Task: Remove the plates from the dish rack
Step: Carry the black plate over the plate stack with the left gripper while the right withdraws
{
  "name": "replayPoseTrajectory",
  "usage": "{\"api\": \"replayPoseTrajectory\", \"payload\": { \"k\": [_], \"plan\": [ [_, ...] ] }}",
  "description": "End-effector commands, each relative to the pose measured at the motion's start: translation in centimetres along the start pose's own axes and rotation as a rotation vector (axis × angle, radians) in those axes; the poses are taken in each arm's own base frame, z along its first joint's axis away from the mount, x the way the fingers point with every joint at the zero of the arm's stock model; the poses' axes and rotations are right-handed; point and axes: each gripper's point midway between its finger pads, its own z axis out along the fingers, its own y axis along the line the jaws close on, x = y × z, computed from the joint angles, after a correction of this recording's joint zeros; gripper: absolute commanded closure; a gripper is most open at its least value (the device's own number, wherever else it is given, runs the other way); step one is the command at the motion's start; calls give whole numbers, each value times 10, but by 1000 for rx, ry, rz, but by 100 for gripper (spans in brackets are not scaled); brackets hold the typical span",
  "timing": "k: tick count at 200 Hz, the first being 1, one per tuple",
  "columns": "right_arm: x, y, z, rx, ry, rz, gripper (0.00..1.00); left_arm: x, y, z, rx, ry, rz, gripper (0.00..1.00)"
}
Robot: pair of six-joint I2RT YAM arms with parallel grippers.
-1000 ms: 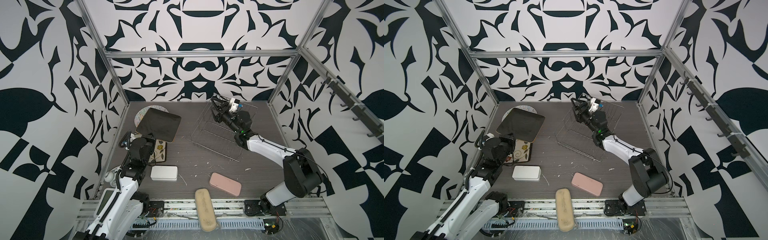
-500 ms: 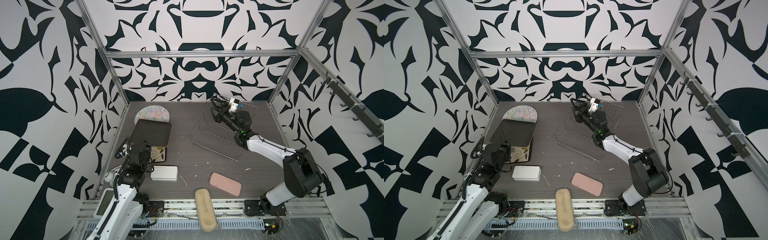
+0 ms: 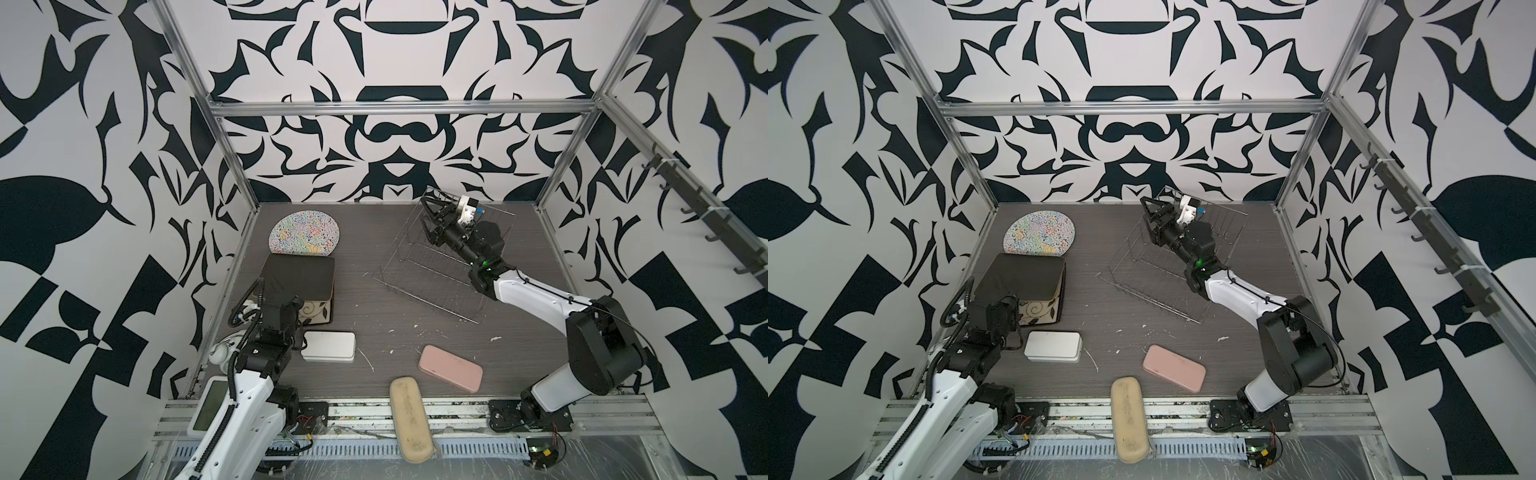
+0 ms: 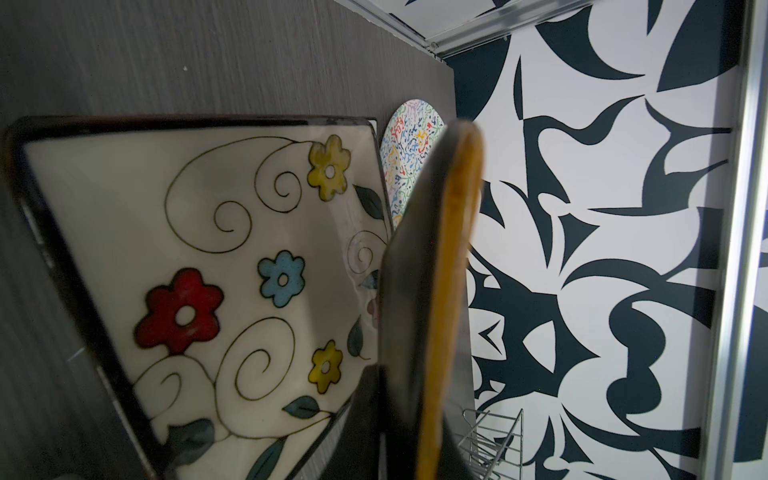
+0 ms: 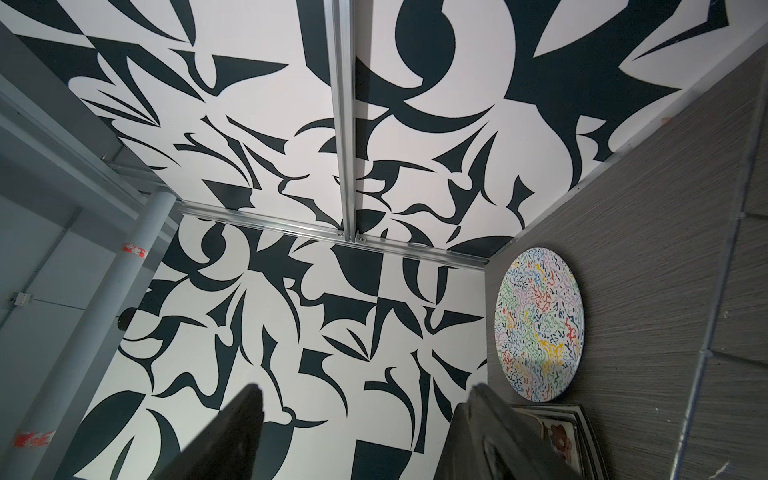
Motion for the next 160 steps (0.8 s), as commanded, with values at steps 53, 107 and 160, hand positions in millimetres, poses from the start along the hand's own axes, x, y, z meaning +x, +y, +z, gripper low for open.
{"api": "replayPoseTrajectory", "payload": {
  "k": [53,107,160],
  "plan": [
    [3,11,4,4,37,-58,20,-18,-41,-10,165,-74,-99,100],
    [16,0,9,95,127,-64,21,-16,-38,-6,153,-71,-95,100],
    [35,-21,10,167,248,-57,21,-16,-35,-5,147,-78,-97,100]
  ]
}}
